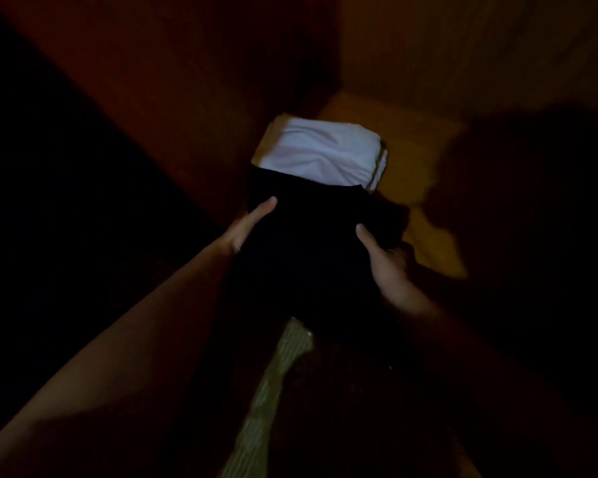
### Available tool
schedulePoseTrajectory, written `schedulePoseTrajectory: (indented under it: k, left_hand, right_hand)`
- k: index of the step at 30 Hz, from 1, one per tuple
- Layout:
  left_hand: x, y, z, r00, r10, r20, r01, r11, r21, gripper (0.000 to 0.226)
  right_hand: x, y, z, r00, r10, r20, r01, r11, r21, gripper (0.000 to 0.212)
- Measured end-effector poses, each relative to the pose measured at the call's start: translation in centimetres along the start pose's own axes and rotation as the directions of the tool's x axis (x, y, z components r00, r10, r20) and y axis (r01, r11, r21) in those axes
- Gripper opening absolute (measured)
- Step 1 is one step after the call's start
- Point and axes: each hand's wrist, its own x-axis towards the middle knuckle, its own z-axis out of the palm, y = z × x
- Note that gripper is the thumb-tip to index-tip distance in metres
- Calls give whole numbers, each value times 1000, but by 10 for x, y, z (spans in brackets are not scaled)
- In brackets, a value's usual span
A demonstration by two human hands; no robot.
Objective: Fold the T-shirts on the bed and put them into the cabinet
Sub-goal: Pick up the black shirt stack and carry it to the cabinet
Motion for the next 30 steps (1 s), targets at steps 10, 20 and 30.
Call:
schedulePoseTrajectory:
  k: [10,20,30]
  left_hand:
    - [7,46,-1,961,179,-211,-122,958,258,86]
    - [-38,-17,33,432,733,526,-360,-394,846,60]
    - [1,-30,-10,590,579,564,-301,-490,818,116]
  right_hand:
    - [24,-26,22,992,-6,-128,-22,976,-217,124]
    - [1,-31,19,497,-779,382,625,17,-780,20]
    - [-10,-9,15,656,-369,658,691,-57,-721,122]
